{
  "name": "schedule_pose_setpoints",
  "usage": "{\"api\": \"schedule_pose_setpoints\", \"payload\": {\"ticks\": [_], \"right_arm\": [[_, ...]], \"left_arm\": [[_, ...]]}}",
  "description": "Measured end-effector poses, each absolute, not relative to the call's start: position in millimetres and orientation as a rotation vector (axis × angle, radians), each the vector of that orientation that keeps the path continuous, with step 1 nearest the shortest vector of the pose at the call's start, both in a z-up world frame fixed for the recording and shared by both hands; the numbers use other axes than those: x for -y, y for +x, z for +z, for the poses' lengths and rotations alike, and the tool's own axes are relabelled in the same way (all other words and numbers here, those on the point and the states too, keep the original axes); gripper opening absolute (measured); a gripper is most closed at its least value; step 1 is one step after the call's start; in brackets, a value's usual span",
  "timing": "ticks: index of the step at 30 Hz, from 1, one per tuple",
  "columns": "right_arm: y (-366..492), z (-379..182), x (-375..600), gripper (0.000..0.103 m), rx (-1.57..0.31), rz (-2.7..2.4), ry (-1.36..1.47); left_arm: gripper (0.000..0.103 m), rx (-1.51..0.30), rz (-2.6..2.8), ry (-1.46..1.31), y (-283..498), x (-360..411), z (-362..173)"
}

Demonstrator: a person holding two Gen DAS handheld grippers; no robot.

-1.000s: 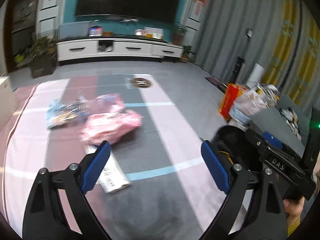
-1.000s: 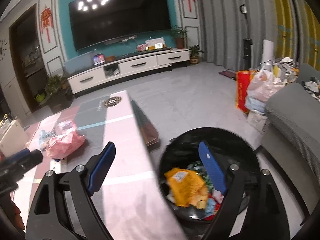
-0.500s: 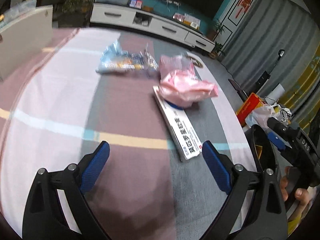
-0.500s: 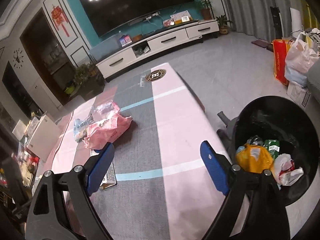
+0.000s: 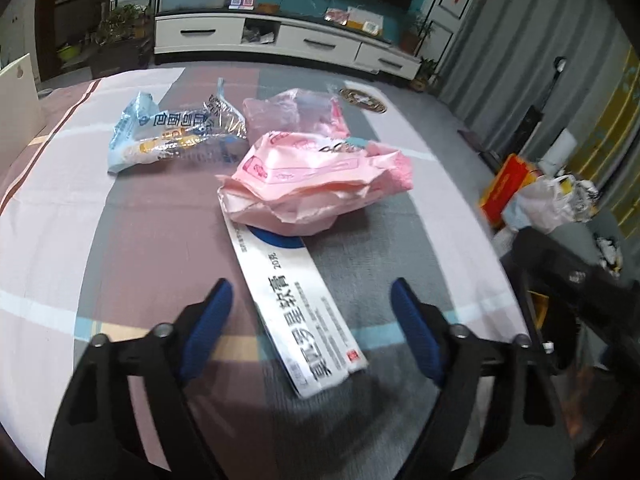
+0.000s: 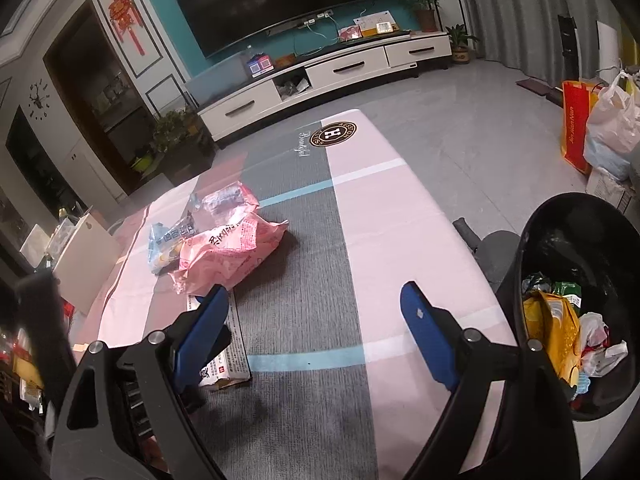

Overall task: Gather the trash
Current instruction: 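Grasp white ointment box with left tool while right tool grasps pink wrapper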

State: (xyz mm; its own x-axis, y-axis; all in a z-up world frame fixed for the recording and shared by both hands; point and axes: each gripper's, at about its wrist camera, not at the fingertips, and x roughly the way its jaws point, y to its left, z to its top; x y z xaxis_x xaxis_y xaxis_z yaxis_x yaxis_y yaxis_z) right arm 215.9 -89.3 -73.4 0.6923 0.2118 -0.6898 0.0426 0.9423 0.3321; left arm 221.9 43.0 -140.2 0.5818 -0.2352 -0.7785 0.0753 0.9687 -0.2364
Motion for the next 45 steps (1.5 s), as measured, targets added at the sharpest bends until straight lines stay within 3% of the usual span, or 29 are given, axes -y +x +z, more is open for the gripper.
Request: {"api": "schedule_pose_setpoints", "payload": {"ticks": [4, 6, 12, 22, 34, 39, 41, 45], "right_arm": [[217, -75, 97, 0.086, -0.806, 0.096, 0.388], [218, -76, 100, 0.086, -0.811, 0.104, 0.412], [227, -86, 97, 0.086, -0.845, 0.148, 0.444], [255, -118, 84, 0.086, -0.935, 0.291, 0.669], [264, -130, 53, 0.084, -0.967, 0.283, 0.65], [266, -134, 43, 0.033, -0.987, 0.28, 0.591], [264, -135, 44, 0.017, -0.991, 0.272, 0.586], [260, -127, 48, 0.01, -0.961, 0.26, 0.575]], "left_arm": [[0.066, -0.961, -0.144, -0.184, 230, -44, -151], [0.047, -0.953, -0.14, -0.186, 229, -46, -150], [0.038, -0.956, -0.198, -0.249, 216, -69, -148], [0.038, -0.915, -0.18, -0.402, 170, -135, -122], [0.038, -0.887, -0.193, -0.449, 171, -150, -116], [0.036, -0.884, -0.192, -0.451, 171, -156, -116], [0.034, -0.884, -0.199, -0.439, 171, -154, -116], [0.032, -0.903, -0.209, -0.445, 174, -153, -122]]}}
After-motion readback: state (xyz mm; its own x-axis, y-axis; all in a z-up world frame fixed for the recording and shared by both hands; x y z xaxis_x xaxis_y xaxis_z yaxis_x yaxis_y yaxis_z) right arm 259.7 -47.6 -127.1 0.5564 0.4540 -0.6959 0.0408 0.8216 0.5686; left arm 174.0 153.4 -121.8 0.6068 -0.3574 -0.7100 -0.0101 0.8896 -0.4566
